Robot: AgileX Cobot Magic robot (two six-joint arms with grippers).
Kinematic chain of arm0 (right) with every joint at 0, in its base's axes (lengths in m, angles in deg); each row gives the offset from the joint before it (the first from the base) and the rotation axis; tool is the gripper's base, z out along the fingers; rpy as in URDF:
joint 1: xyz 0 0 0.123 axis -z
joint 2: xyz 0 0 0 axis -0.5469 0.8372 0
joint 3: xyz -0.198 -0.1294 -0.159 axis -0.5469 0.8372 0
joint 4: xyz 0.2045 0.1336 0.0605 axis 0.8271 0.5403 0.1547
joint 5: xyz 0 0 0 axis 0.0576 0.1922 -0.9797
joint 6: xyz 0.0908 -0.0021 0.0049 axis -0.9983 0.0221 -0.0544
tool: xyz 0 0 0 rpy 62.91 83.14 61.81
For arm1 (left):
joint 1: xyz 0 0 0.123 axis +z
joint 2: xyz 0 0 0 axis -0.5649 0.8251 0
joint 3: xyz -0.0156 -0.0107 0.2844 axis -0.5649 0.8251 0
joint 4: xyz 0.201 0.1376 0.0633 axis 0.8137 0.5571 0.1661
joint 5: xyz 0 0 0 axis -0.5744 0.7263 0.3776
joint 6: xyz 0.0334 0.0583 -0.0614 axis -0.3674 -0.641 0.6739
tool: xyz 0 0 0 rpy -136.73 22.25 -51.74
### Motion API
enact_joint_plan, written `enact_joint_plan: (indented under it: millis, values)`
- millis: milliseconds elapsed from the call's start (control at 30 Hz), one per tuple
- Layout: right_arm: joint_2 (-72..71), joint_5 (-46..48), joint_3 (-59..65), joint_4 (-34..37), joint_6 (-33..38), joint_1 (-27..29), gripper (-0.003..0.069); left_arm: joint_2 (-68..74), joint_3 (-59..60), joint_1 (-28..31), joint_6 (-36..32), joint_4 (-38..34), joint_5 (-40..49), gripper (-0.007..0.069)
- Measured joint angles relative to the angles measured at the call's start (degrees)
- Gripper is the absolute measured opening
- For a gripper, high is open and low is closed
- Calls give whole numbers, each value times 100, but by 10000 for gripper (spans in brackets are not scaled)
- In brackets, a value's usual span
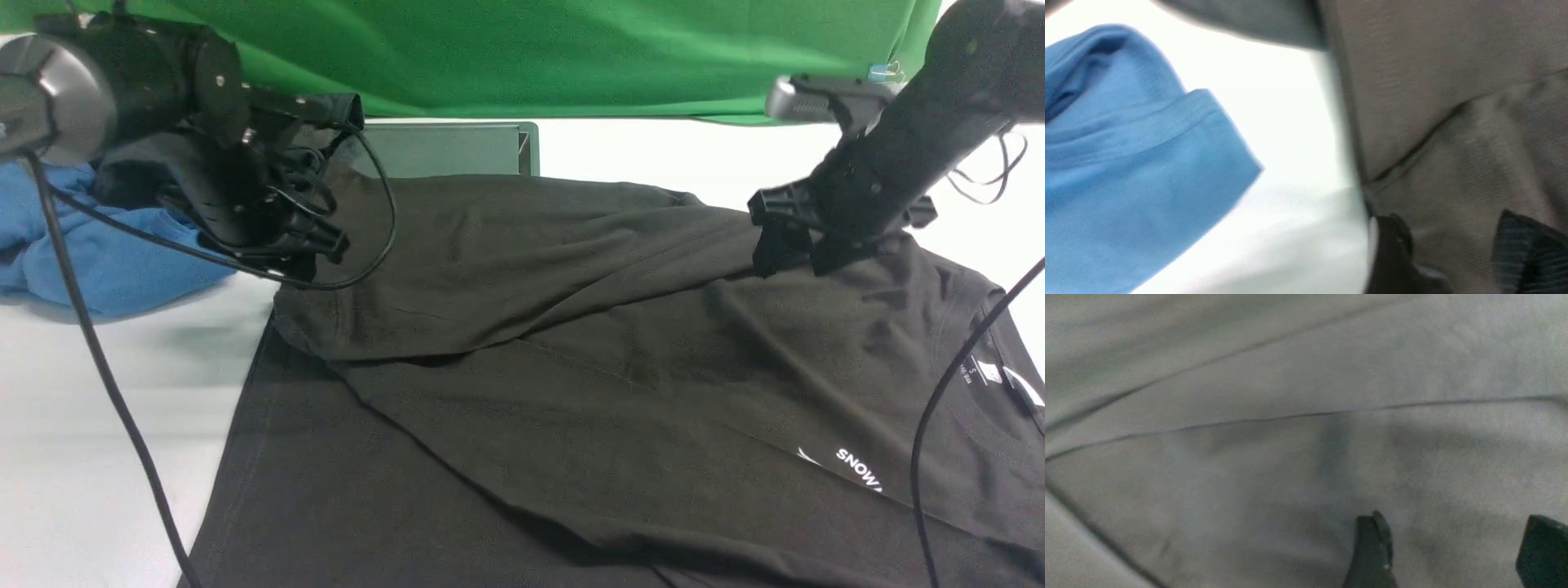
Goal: Fold a long-sleeved shirt on a white desktop.
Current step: 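Fold the left side of the dark shirt inward over its body with the left gripper, then grasp the near edge of the shirt at its hem and shoulder corners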
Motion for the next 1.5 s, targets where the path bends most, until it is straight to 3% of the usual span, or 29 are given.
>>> enact_joint_plan:
  millis: [167,300,400,567,900,967,1033,1067,1100,1133,1267,1500]
  values:
    - [240,-257,0,183,-168,46,482,0,0,64,-18,53,-6,369]
    - [478,-763,0,600,-200,195,482,-25,0,58,-447,-211,-113,132]
    - [553,-1070,0,780,-203,276,482,-121,0,58,-884,-683,-257,37]
    - [567,-1283,0,878,-203,305,482,-400,0,47,-1323,-1253,-560,17]
    - [736,-2108,0,1100,-133,305,473,-527,0,47,-1393,-1486,-659,17]
    - [774,-2158,0,1107,-83,305,428,-527,0,47,-1455,-1544,-648,17]
    - [780,-2158,0,1107,-2,305,328,-527,0,47,-1512,-1635,-631,17]
    - [780,-2158,0,1121,19,305,240,-527,0,47,-1517,-1692,-631,17]
    - [780,-2158,0,1127,29,305,214,-527,0,47,-1518,-1700,-631,17]
    - [780,-2132,0,1128,163,305,107,-527,0,47,-1544,-1759,-619,17]
    - [746,-1986,0,1099,424,305,44,-527,0,47,-1630,-1781,-602,17]
    - [346,-1129,0,762,347,305,43,-527,0,47,-1665,-1785,-572,17]
